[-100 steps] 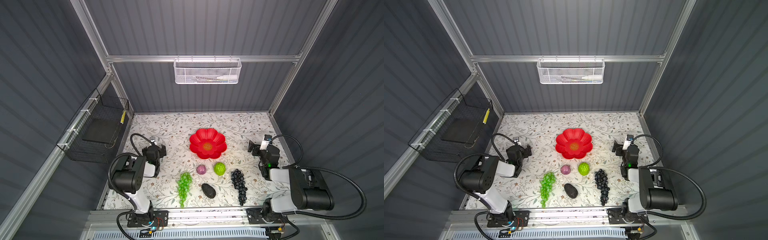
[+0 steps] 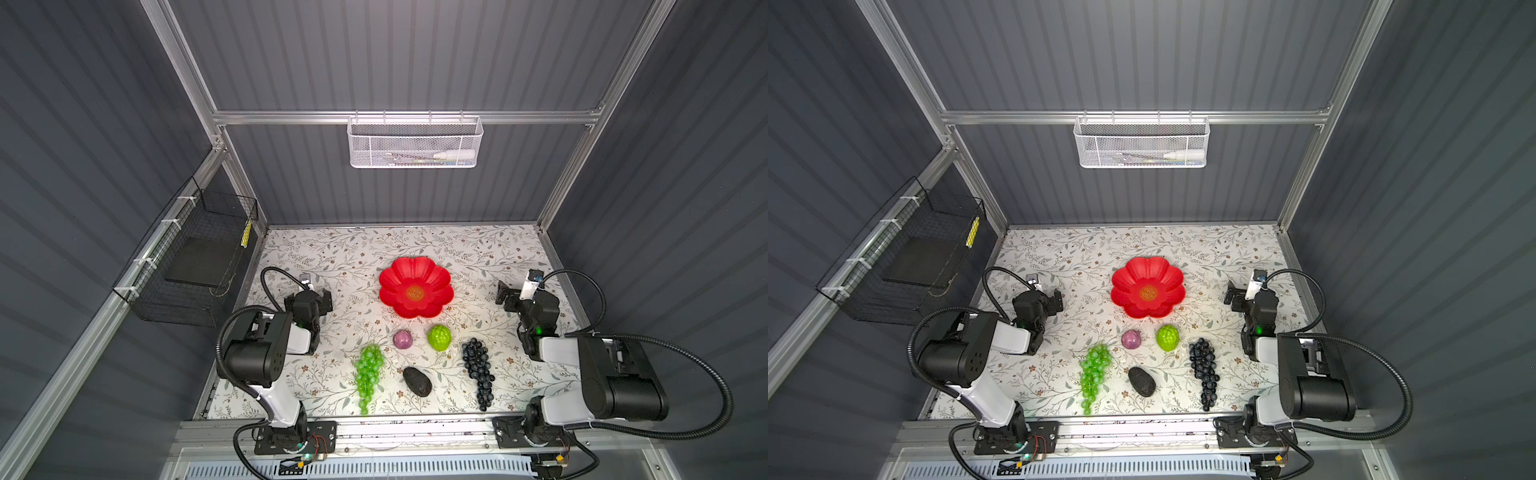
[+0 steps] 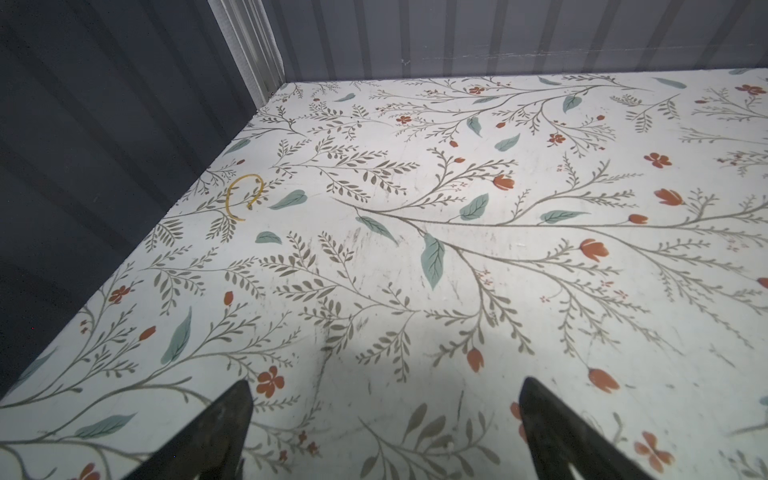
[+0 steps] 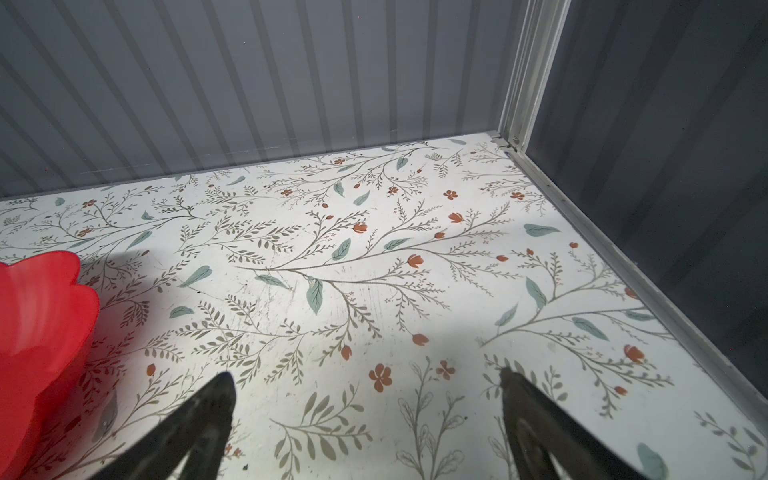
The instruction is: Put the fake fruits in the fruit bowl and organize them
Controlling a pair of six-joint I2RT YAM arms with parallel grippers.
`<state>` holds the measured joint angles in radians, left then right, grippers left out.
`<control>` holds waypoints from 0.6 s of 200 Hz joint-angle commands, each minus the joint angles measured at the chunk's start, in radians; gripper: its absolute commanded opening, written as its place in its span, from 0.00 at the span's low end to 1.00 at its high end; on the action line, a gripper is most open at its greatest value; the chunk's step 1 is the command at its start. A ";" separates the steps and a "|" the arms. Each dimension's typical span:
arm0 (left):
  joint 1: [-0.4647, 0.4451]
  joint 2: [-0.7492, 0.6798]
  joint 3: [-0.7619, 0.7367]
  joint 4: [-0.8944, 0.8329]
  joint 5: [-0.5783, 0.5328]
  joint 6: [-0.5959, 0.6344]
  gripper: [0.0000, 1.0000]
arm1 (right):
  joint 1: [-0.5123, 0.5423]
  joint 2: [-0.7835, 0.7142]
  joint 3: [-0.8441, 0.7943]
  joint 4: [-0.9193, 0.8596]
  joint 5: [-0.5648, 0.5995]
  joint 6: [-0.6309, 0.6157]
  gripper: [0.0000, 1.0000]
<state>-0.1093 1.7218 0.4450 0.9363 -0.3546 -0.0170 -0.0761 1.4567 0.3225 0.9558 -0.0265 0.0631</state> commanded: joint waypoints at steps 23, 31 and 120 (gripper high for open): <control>0.007 -0.001 0.012 0.019 0.005 0.015 1.00 | 0.001 0.001 0.004 0.012 -0.001 0.000 0.99; 0.007 -0.001 0.014 0.019 0.006 0.015 1.00 | 0.000 0.002 0.007 0.010 -0.002 0.002 0.99; 0.003 -0.165 0.281 -0.525 -0.114 -0.024 1.00 | 0.001 -0.389 0.124 -0.418 0.112 0.102 0.99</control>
<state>-0.1093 1.6382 0.6098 0.6445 -0.4095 -0.0219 -0.0757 1.2003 0.3534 0.7387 0.0521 0.0971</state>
